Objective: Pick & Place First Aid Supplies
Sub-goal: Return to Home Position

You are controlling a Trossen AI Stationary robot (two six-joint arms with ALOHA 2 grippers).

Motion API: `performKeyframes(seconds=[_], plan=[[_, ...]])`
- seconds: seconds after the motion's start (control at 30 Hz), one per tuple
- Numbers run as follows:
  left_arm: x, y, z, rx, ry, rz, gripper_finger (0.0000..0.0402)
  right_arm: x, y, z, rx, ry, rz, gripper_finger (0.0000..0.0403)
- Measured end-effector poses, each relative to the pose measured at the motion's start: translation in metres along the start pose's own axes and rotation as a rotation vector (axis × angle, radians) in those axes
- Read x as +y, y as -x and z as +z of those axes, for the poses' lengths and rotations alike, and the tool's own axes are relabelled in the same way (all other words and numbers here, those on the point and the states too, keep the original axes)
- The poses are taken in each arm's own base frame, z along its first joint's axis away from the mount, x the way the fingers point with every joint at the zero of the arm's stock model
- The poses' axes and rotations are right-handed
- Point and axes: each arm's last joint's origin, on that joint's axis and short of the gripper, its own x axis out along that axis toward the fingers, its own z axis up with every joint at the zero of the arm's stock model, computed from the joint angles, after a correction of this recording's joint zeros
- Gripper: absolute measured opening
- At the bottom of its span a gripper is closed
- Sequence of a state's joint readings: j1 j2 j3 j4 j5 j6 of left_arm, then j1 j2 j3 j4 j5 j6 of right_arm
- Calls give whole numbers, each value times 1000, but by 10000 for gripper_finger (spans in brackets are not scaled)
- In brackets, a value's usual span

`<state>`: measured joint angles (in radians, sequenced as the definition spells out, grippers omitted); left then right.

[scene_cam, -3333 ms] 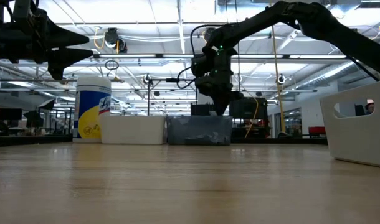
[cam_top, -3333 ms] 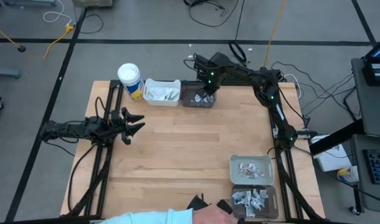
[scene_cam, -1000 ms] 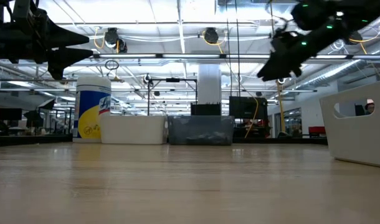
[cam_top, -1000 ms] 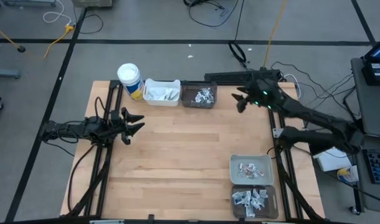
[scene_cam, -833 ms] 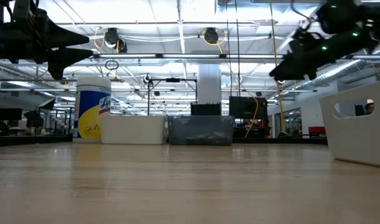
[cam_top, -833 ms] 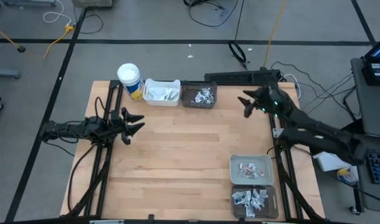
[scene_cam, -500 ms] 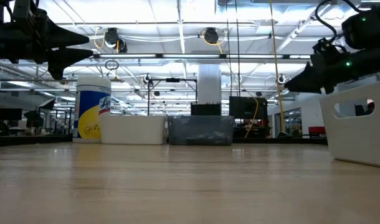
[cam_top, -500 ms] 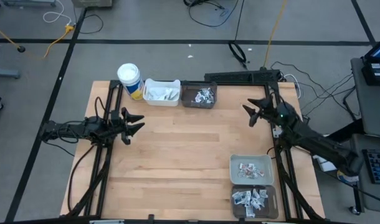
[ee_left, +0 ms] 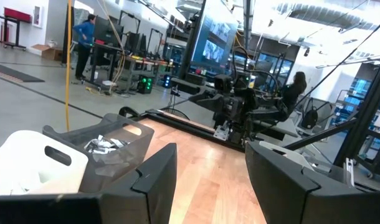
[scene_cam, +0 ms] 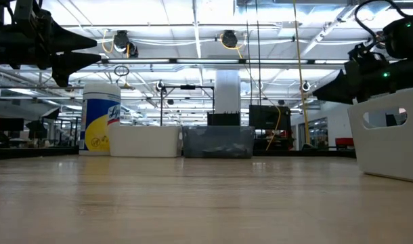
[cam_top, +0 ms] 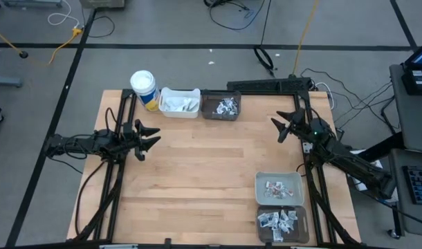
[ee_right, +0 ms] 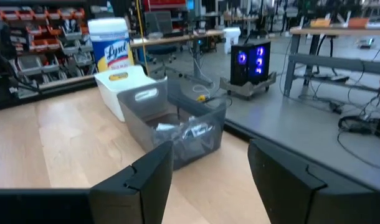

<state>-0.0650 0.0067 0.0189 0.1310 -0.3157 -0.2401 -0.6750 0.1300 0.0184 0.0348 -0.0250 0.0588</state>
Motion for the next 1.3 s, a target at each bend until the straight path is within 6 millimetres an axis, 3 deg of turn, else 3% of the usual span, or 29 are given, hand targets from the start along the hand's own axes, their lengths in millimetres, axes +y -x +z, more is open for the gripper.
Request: performKeyframes(seconds=[0.37,0.67,1.3], plan=[[0,0,0,-1,0,0,196,0,6,6,-80,89,-2,204],[0,0,0,-1,0,0,196,1,10,16,-195,-2,15,202],[0,0,0,-1,0,0,196,1,10,15,-191,-3,15,205]])
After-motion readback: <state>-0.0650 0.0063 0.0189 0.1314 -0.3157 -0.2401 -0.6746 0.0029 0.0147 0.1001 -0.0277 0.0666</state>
